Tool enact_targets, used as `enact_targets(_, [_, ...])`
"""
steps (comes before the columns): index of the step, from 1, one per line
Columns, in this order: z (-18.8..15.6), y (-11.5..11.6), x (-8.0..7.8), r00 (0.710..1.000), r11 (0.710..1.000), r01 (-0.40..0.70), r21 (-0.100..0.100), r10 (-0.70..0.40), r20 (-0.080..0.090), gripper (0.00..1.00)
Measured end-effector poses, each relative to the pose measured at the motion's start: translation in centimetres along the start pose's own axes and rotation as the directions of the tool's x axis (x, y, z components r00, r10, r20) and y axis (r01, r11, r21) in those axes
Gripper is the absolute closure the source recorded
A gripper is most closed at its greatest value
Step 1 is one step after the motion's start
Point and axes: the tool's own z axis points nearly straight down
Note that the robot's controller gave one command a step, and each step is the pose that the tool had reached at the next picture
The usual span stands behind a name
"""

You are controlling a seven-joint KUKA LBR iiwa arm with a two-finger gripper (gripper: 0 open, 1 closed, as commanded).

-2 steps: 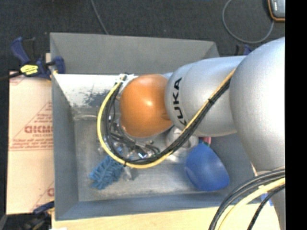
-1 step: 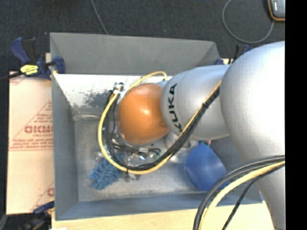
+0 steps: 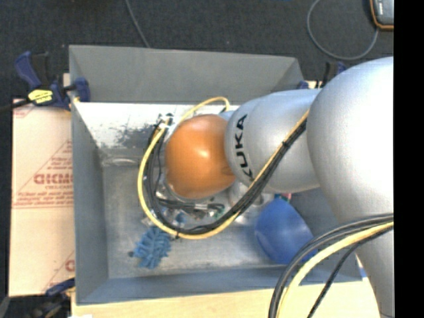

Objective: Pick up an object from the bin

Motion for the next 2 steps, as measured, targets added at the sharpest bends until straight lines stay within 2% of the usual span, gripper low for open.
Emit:
enact_targets(1, [0.0,0.0,0.0,1.000,1.000,-0.001,-0.001,0.001,0.000,1.00])
enact_targets(2, [-2.7,0.2,0.2,1.000,1.000,-0.003,-0.007,0.003,-0.009,1.00])
